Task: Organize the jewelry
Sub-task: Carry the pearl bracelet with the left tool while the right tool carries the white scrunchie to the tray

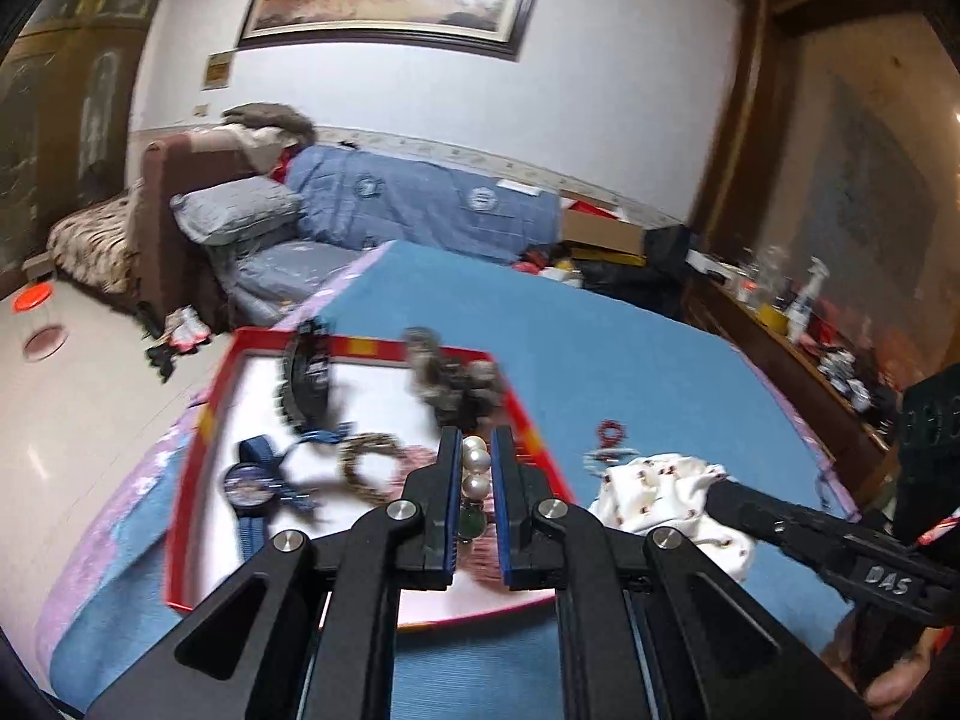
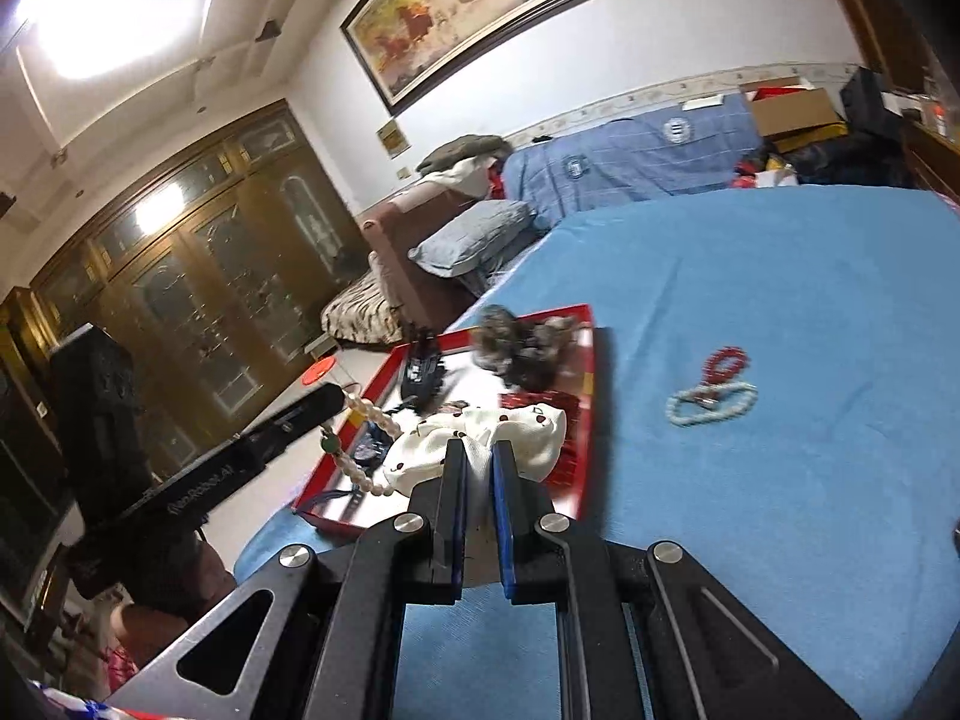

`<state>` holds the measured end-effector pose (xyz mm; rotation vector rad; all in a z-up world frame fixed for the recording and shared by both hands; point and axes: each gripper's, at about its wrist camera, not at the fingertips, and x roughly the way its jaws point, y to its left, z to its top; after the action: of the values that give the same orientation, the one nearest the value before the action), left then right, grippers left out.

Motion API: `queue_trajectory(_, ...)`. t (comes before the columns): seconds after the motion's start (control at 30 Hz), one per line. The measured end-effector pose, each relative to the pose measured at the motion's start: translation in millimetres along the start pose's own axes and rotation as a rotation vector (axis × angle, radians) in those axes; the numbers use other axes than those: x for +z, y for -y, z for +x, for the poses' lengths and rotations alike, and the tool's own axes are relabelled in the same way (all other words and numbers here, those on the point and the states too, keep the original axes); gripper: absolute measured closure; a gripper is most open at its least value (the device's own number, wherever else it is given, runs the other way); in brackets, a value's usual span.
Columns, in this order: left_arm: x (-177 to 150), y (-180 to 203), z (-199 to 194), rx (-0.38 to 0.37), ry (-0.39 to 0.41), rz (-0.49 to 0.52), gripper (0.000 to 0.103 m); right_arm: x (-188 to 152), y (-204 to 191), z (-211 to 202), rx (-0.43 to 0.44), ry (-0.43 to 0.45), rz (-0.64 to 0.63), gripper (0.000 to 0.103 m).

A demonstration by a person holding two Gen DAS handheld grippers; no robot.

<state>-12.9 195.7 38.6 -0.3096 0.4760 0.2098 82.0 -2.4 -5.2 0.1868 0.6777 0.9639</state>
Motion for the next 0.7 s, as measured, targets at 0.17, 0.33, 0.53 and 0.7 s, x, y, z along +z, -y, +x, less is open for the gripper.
queue_trajectory(0.17,-8.9,-27.0,15.4,0.063,-0.027,-0.039,0.094,5.8,-14.6,36.1,0.022,-0.033,-0.019,0.093)
queue_trajectory(0.33,-16.8,-45.3,29.5,0.089,-0.061,-0.067,0.094,4.9,-26.7,68.2,0.018,-0.06,-0.044,0.093)
queue_trajectory(0.53,-27.1,-54.3,47.7,0.112,-0.113,-0.085,0.094,-7.6,-32.8,102.9,-0.013,-0.134,-0.079,0.093)
queue_trajectory(0.7,-34.0,-59.8,64.0,0.143,-0.176,-0.106,0.094,-16.8,-26.8,119.8,-0.05,-0.184,-0.097,0.093)
